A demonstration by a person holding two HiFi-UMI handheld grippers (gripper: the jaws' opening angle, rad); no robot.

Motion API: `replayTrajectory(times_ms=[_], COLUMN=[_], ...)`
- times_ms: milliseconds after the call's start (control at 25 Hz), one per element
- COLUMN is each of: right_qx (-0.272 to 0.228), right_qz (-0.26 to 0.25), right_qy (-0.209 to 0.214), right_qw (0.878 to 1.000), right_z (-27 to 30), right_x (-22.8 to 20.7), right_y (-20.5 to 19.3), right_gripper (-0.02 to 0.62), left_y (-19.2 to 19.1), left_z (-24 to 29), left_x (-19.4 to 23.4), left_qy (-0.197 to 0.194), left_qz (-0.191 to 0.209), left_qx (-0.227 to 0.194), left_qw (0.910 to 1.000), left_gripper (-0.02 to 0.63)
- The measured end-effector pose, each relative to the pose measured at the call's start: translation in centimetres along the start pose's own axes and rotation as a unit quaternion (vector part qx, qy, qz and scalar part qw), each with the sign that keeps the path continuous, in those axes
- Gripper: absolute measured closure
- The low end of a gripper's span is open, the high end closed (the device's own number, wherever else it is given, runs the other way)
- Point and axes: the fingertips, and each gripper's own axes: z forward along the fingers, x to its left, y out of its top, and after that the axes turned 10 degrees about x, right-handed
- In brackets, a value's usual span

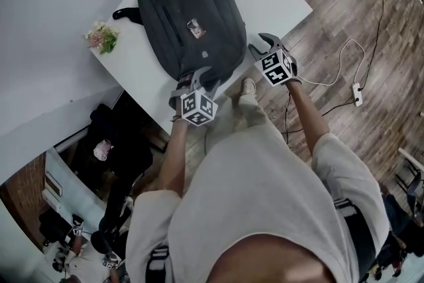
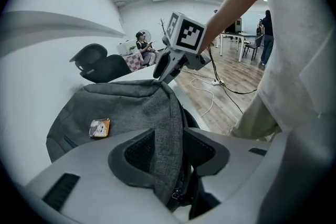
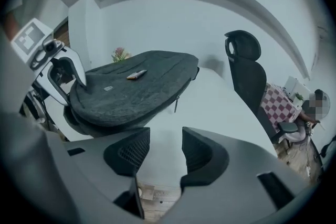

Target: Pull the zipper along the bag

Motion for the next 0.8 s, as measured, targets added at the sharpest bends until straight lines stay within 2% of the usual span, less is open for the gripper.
replayTrajectory(times_ms=[160, 520, 640, 800], right_qx=[0.007, 0.017, 0.024, 0.032], right_qz=[-0.015, -0.079, -0.119, -0.193], right_qy=[0.002, 0.012, 0.013, 0.019], right_qw=[1.0, 0.997, 0.993, 0.981], right_z=[2.1, 5.0, 5.8, 6.3], right_x=[-1.2, -2.2, -2.6, -2.1], right_y=[0.9, 3.0, 3.8, 4.8], right_gripper=[0.383, 0.385, 0.396, 0.417], left_y=[0.1, 0.0, 0.1, -0.1], left_z=[0.4, 0.2, 0.4, 0.6], left_x=[-0.8, -1.1, -1.0, -1.0], left_qy=[-0.017, -0.03, -0.031, -0.031], left_qz=[0.017, 0.017, 0.015, 0.016], left_qx=[0.003, 0.004, 0.003, 0.005], left_qw=[0.9997, 0.9994, 0.9994, 0.9994], left_gripper=[0.499, 0.511, 0.511, 0.511])
